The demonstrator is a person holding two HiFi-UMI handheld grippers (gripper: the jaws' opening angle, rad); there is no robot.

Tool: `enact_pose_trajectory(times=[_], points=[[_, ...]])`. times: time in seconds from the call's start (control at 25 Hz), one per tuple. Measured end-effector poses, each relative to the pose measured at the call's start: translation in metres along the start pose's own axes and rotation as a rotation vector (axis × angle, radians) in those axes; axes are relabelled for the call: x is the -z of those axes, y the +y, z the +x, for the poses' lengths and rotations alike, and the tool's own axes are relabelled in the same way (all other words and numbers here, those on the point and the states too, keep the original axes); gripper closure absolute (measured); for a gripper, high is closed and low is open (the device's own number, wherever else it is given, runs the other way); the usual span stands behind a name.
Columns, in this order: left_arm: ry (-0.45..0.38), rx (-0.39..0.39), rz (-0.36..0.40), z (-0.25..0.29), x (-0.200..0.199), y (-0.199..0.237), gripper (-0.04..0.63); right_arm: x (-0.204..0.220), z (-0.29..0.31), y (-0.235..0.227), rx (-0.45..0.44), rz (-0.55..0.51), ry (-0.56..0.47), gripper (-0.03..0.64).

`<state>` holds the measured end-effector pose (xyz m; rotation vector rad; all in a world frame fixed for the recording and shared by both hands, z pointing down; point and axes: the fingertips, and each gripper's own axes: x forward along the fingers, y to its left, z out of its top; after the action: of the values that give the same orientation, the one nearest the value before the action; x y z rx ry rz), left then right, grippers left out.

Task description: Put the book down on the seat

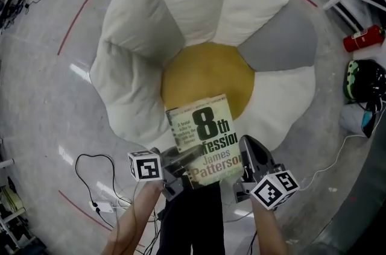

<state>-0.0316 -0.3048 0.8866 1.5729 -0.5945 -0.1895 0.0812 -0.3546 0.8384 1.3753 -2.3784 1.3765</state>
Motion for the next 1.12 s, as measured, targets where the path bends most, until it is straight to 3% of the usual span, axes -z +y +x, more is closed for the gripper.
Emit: enact_pose_trajectory(times=[0.28,0.6,0.88,1.0,1.12], points=[[0.009,0.023,0.019,0.028,-0.001,0.076,0.437,0.039,0.045,-0.056,0.001,-0.014,0.003,0.603],[0.028,0.05,0.03,0.059,-0.015,0.126,0.437,0.053,0.077,-0.091,0.0,-0.011,-0.02,0.604],[-0.011,-0.043,-0.04,0.063,-0.019,0.15,0.42,0.057,0.092,-0.091,-0.001,0.002,-0.013,0.604],[-0.037,-0.133,-0.024,0.046,-0.021,0.158,0.264,0.061,0.094,-0.07,-0.016,0.007,-0.015,0.603],[-0.063,-0.241,0.048,0.033,-0.029,0.16,0.232,0.054,0.094,-0.052,-0.031,0.01,-0.018,0.603]])
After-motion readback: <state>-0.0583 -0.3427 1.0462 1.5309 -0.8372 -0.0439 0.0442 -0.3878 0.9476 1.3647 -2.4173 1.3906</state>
